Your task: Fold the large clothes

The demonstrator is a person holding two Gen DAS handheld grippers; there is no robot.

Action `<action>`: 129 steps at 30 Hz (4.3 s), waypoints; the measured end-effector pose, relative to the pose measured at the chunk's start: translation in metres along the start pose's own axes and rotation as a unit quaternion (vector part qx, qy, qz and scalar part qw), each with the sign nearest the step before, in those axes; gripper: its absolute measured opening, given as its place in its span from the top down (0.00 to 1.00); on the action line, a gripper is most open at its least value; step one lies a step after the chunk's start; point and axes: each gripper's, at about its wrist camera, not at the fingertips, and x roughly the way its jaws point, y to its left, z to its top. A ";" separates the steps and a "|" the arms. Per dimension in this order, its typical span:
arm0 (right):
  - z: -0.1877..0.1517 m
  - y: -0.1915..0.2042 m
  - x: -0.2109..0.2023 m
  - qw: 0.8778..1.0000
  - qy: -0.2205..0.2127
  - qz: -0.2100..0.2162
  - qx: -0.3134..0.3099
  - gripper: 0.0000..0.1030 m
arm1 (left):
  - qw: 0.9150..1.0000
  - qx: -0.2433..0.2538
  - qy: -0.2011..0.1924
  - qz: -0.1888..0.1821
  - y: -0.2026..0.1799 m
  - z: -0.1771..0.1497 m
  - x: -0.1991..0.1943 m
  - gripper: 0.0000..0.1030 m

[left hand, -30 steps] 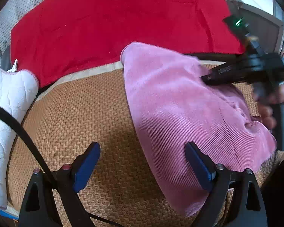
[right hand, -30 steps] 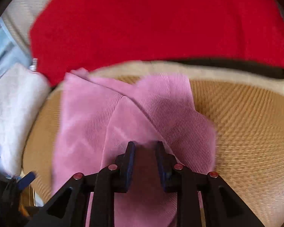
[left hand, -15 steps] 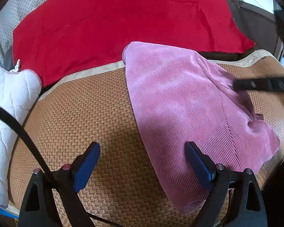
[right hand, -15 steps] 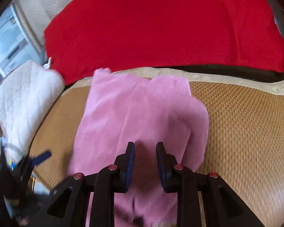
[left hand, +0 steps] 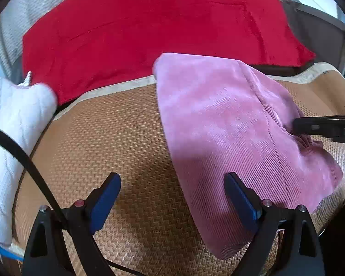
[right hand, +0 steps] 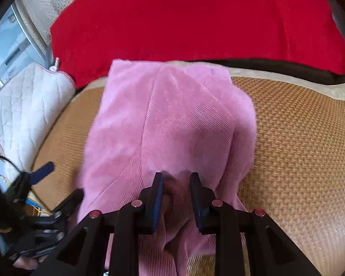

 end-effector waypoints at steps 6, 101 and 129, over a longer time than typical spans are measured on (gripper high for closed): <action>-0.022 0.003 -0.076 0.998 -0.065 -0.015 -0.014 0.73 | 0.995 -0.006 -0.062 0.075 -0.006 -0.003 -0.056 0.10; -0.144 0.139 -0.350 0.919 -0.316 -0.215 -0.099 0.19 | 0.939 -0.040 -0.324 0.105 -0.014 -0.055 -0.387 0.08; -0.142 0.143 -0.361 0.913 -0.330 -0.219 -0.098 0.19 | 0.939 -0.042 -0.326 0.100 -0.012 -0.058 -0.389 0.08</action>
